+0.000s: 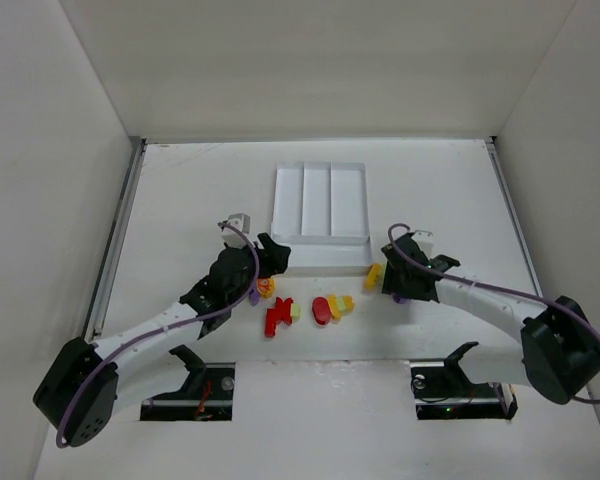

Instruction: Sort the legos into containers by color

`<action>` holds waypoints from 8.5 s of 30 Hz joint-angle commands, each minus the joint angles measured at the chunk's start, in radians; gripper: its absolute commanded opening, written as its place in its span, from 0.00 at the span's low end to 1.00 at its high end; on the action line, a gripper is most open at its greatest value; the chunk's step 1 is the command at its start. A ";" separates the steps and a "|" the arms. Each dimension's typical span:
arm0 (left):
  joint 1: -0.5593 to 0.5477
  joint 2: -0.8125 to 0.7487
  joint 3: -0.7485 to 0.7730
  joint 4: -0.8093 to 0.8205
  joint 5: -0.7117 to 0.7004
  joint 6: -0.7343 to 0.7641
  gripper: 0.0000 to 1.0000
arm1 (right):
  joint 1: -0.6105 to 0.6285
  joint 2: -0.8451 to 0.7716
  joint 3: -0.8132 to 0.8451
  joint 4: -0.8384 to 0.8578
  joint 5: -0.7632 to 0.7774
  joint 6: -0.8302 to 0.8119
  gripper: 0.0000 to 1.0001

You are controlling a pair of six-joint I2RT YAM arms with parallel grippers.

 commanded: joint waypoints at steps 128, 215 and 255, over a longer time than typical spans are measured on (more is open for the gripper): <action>-0.074 -0.053 0.074 -0.074 0.172 -0.569 0.12 | 0.356 -0.283 0.056 0.403 -0.276 -0.080 0.91; 0.140 -0.094 0.039 0.059 0.382 -0.423 0.11 | -0.037 0.252 0.197 0.673 -0.274 -0.043 0.38; 0.041 -0.037 0.027 0.329 0.447 -0.702 0.13 | 0.178 -0.059 -0.130 1.356 -0.750 0.344 0.66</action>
